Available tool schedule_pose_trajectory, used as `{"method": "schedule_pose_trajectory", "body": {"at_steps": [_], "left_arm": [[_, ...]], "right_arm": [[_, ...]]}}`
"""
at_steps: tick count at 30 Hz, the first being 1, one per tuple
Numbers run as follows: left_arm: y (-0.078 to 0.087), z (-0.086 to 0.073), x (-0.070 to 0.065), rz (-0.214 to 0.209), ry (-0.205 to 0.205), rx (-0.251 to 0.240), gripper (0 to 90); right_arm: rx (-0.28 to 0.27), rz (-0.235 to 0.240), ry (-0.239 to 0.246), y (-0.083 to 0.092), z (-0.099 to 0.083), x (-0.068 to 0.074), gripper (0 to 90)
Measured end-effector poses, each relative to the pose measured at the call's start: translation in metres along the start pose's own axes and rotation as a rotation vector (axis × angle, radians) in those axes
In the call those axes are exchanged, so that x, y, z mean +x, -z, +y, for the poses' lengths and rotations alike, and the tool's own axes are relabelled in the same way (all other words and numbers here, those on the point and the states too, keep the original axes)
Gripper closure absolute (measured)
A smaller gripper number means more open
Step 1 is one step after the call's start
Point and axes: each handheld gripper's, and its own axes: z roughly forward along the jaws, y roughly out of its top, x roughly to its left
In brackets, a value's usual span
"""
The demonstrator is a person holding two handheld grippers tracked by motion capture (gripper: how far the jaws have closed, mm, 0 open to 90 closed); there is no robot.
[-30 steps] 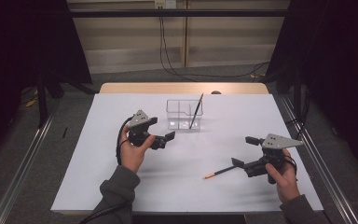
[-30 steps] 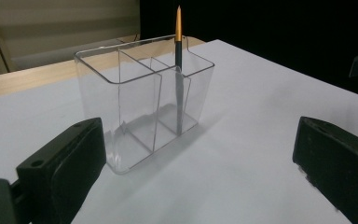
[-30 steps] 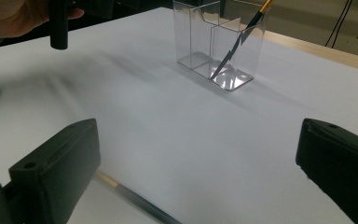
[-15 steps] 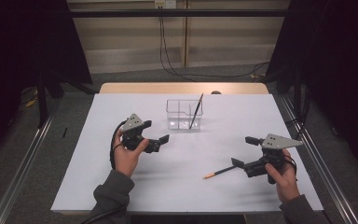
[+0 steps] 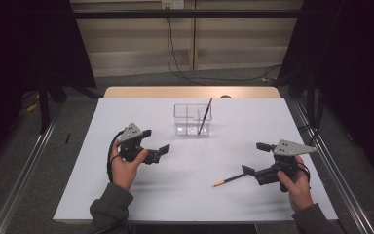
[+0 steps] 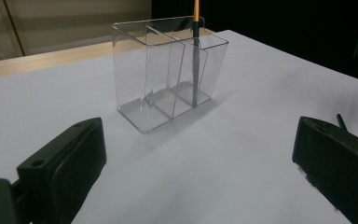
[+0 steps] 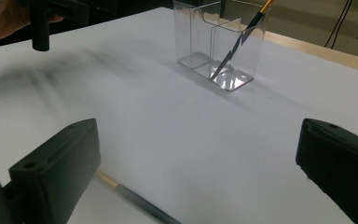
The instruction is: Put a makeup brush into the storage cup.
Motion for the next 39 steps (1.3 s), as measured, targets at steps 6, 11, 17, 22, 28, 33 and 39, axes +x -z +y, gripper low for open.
{"method": "schedule_pose_trajectory", "body": {"at_steps": [6,11,17,22,28,33,39], "left_arm": [[0.007,-0.004,0.001,0.012,0.008,0.001,2.7],[0.012,-0.009,0.003,0.008,0.018,0.002,2.8],[0.019,-0.014,0.005,0.024,0.013,0.016,2.9],[0.026,-0.017,0.007,0.021,0.023,0.008,2.9],[0.033,-0.019,0.008,0.043,0.021,0.012,2.8],[0.037,-0.023,0.009,0.028,0.026,0.014,2.8],[0.043,-0.024,0.01,0.055,0.025,0.022,2.8]], "right_arm": [[0.0,-0.003,0.0,0.0,0.0,0.0,0.0],[0.001,-0.004,-0.002,0.0,0.0,0.0,0.0],[0.002,-0.002,-0.002,-0.001,0.0,0.001,0.0],[0.002,-0.002,-0.003,0.0,0.0,0.001,0.0],[0.003,-0.001,-0.002,-0.001,0.0,0.001,0.0],[0.006,0.004,0.003,-0.002,-0.001,0.001,0.0],[0.007,0.004,0.003,-0.002,-0.001,0.001,0.0]]}}
